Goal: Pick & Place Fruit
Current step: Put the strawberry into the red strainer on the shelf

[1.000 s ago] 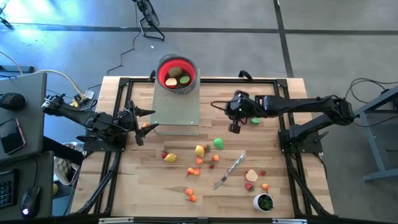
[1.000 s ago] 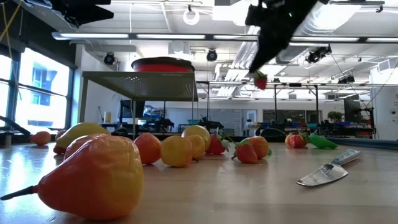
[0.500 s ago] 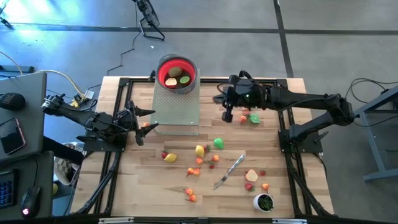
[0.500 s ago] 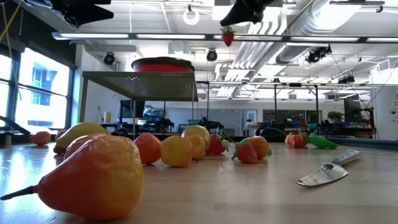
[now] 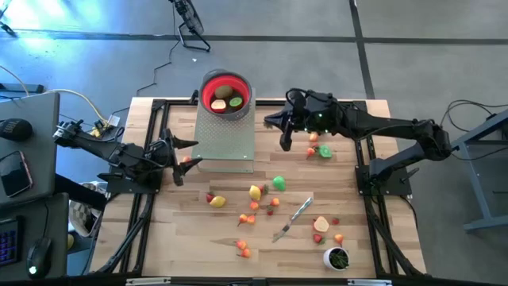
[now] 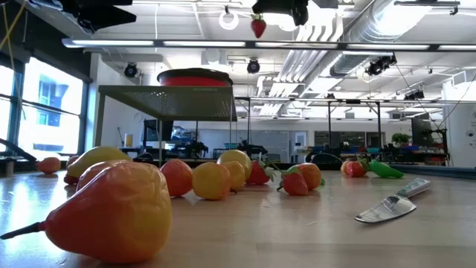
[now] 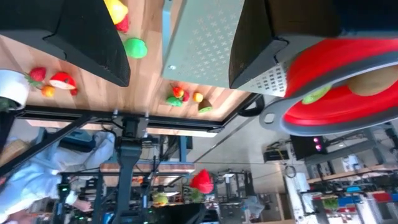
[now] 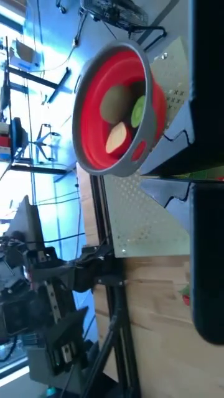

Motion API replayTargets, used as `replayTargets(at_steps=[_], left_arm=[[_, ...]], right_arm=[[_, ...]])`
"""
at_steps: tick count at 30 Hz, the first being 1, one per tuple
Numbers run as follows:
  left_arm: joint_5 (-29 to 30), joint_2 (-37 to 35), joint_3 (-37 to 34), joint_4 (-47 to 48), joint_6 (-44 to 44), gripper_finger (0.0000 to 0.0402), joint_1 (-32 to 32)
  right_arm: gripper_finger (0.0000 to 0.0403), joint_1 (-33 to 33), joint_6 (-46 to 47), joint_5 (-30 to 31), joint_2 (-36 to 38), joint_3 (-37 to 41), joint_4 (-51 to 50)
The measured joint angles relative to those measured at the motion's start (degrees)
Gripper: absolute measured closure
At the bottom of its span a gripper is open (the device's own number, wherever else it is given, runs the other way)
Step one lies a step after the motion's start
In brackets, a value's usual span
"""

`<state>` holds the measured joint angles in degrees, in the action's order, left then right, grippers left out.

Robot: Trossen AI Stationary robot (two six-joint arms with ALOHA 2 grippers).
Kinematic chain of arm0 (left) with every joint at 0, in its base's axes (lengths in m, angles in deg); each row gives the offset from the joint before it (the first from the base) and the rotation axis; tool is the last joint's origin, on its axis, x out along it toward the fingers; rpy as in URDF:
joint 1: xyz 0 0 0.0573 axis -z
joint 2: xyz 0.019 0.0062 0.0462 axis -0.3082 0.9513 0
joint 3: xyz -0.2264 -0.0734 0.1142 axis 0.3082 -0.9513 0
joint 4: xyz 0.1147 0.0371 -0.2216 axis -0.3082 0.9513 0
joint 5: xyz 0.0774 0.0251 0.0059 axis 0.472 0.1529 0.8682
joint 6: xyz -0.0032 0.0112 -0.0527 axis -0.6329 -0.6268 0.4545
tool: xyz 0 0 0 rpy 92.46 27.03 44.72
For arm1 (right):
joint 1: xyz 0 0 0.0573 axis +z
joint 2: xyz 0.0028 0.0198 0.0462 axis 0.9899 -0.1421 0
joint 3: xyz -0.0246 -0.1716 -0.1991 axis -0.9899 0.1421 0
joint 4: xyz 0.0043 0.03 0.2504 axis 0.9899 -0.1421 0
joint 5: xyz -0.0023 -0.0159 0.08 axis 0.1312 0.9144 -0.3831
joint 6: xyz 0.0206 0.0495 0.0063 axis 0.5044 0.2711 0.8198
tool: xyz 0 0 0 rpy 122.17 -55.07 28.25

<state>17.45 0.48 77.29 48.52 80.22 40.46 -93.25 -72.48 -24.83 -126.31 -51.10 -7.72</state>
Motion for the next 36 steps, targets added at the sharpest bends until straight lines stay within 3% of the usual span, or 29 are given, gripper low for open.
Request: replayTargets(at_steps=[12, 20, 28, 36], left_arm=[[0.9, 1.8, 0.0, -4.7, -2.8, 0.0135, 0.0], [0.3, 4.8, -0.1, -10.8, -5.0, 0.0135, -3.6], [-20.8, 6.7, -0.1, -14.4, -0.4, 0.0135, -18.1], [-38.2, 16.4, 0.0, -25.0, 1.6, 0.0135, -30.4]], right_arm=[[0.0399, 0.0, -0.3, -0.6, 0.0, 0.0, 2.6], [0.0399, 0.3, -0.3, -8.4, -2.6, 0.0, 9.0], [0.0399, 0.5, -0.1, -10.2, -6.5, 0.0, 13.5], [0.0399, 0.7, 0.0, -10.2, -6.6, 0.0, 15.1]])
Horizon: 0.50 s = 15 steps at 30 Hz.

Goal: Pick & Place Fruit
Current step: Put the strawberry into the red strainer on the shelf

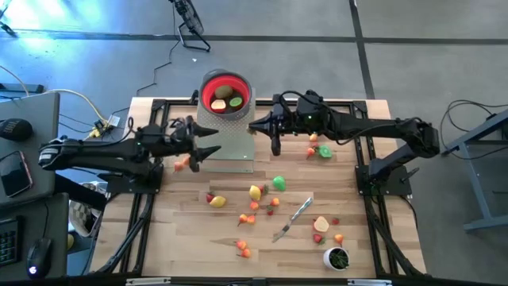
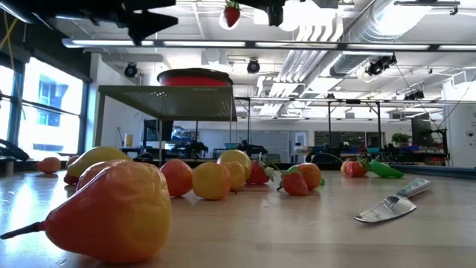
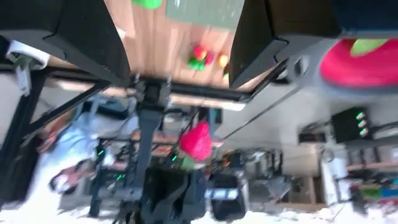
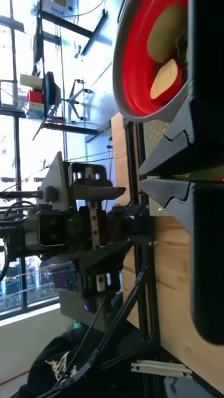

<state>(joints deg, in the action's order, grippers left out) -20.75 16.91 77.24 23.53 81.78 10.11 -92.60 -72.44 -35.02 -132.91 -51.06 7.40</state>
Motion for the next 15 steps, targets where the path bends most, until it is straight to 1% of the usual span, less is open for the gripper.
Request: replayTargets(at_steps=[6, 9, 11, 13, 15], left_arm=[[-7.0, 7.2, 0.0, -9.1, 2.7, 0.0135, -6.9], [-13.1, 10.4, 0.0, -13.2, 4.0, 0.0135, -9.1], [-16.2, 12.5, 0.0, -17.4, 4.3, 0.0135, -9.5], [-16.8, 14.7, 0.1, -21.5, 4.3, 0.0135, -9.4], [-17.0, 16.6, 0.8, -22.3, 4.2, 0.0135, -9.4]], right_arm=[[0.0399, 0.0, 0.0, 0.0, 0.0, 0.0, 1.1], [0.0399, 0.0, 0.0, -0.1, 0.0, 0.0, 0.9], [0.0399, 0.0, 0.2, -0.1, 0.0, 0.0, 1.0], [0.0399, 0.0, 0.8, 0.0, -0.1, 0.0, 1.3], [0.0399, 0.2, 1.4, -0.1, -1.1, 0.0, 3.1]])
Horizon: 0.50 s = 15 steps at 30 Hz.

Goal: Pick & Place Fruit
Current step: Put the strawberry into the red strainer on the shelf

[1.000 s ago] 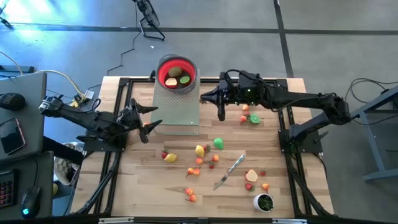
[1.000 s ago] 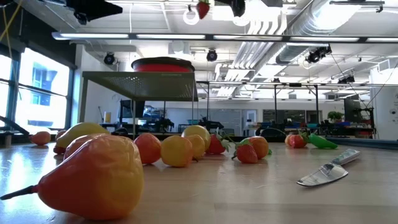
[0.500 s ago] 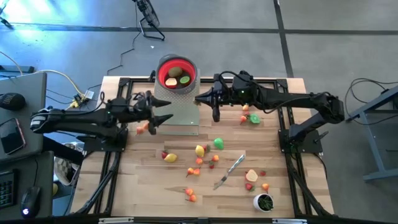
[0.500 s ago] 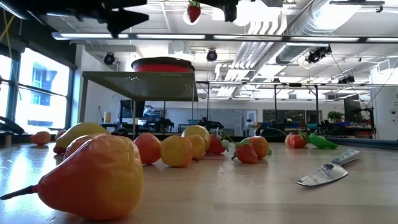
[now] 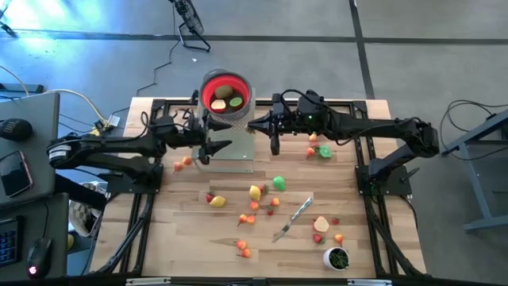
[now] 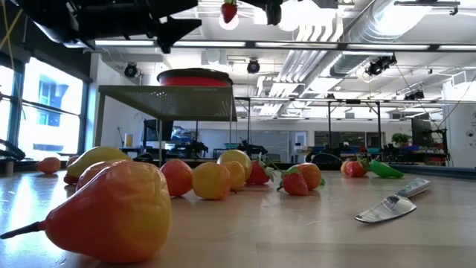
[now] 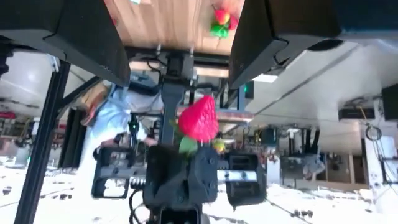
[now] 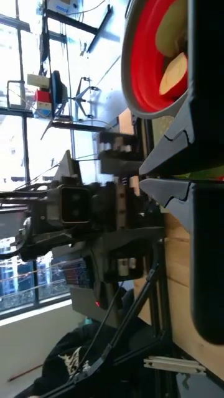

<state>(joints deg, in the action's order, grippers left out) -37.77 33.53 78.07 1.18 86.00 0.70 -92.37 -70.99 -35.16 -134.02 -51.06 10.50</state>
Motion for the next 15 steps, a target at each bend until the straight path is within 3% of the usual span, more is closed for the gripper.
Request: replayTargets(at_steps=[15], left_arm=[[-3.4, 10.0, 7.3, 0.7, -3.2, 0.0135, 0.0]], right_arm=[[0.0399, 0.4, 1.5, -0.6, -4.0, 0.0, 5.9]])
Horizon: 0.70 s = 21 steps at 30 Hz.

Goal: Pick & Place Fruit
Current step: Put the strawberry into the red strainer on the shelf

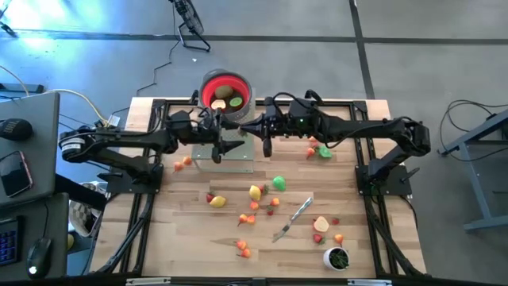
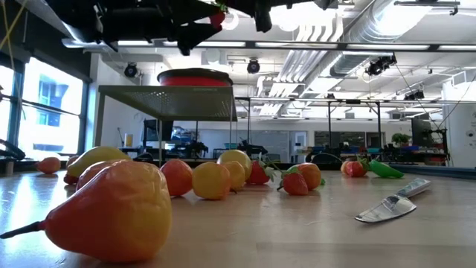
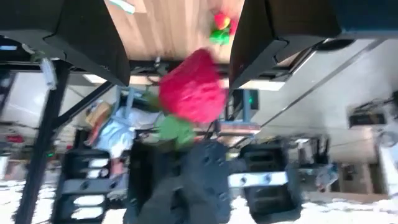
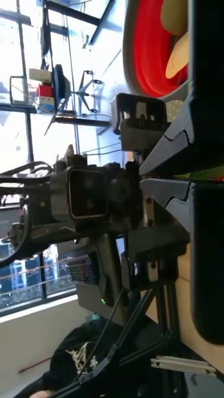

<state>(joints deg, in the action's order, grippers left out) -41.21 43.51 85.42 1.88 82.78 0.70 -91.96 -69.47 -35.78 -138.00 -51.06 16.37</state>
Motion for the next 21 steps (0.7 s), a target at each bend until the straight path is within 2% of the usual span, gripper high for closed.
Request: replayTargets(at_steps=[21], left_arm=[[-2.5, 0.4, 2.7, 0.9, -0.4, 0.0135, 0.0]], right_arm=[[0.0399, 0.0, -1.3, -0.8, 0.0, 0.0, 2.5]])
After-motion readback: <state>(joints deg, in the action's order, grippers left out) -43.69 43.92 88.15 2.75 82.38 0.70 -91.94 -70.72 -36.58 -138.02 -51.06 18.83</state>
